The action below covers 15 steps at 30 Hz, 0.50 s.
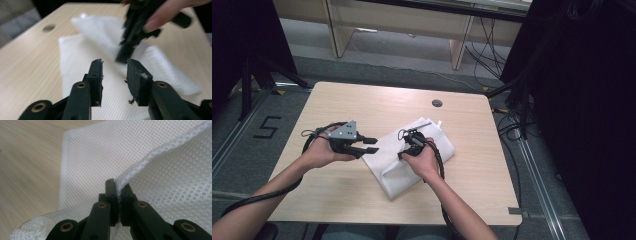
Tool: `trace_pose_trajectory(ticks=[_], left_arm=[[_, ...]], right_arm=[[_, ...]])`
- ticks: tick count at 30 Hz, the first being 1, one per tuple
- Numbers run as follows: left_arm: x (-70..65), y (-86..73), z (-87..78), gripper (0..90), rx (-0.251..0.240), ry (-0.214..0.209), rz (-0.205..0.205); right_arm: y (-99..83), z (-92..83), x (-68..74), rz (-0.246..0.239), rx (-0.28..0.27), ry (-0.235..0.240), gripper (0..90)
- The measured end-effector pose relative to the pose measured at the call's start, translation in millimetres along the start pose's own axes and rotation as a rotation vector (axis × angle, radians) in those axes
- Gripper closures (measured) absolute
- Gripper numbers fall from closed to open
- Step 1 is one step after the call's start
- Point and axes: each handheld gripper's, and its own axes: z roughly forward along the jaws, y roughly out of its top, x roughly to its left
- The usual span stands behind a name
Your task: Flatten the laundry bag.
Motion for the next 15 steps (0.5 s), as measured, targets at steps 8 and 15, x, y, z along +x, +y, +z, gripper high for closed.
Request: trace_pose_trajectory(ticks=[8,15], left_arm=[[-2.4,-15.3,57.2,68.5,0.212,-0.03,-0.027],[-3.1,-21.5,69.0,69.3,0.262,-0.061,-0.057]], right_arm=[[5.5,-5.9,10.8,-0.012,-0.028,0.002,88.5],[9.3,-10.3,16.6,-0.038,-0.046,0.007,88.3]])
